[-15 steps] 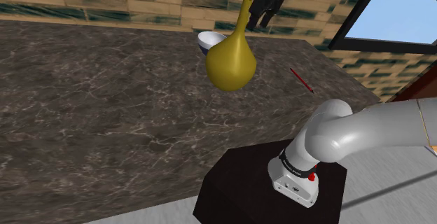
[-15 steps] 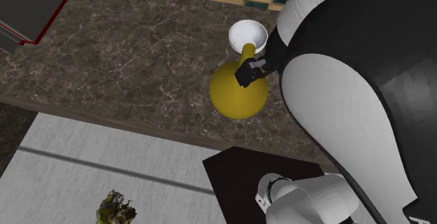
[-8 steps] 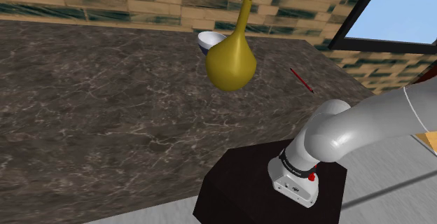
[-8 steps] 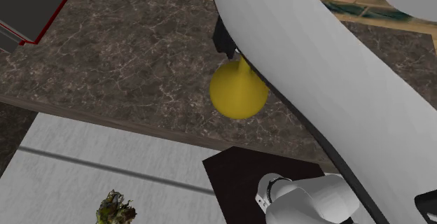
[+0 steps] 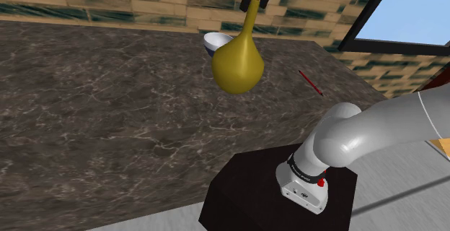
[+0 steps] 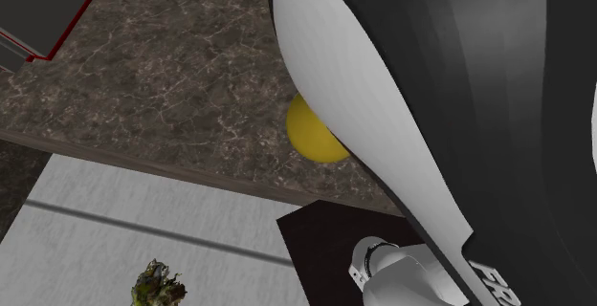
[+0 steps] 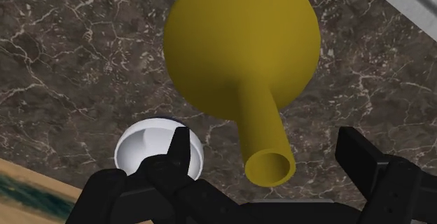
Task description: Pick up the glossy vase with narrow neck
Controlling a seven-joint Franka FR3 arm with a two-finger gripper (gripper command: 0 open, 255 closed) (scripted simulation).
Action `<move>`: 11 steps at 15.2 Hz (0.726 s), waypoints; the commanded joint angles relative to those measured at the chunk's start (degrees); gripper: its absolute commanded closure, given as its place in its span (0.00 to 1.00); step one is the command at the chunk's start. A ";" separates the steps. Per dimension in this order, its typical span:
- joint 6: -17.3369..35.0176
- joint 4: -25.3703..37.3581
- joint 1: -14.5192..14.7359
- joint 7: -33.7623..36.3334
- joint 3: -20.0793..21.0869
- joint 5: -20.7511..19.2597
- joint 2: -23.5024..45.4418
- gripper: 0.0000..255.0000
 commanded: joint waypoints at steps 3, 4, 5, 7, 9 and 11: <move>0.36 -0.44 0.01 0.01 0.01 0.01 -0.10 1.00; 0.37 -0.45 0.01 0.01 0.02 0.01 -0.10 1.00; 0.37 -0.45 0.01 0.01 0.01 0.01 -0.10 1.00; 0.37 -0.46 0.01 0.01 0.01 0.01 -0.10 1.00; 0.37 -0.45 0.01 0.02 0.02 0.01 -0.09 1.00; 0.35 -0.52 0.01 -0.02 -0.01 0.00 -0.18 1.00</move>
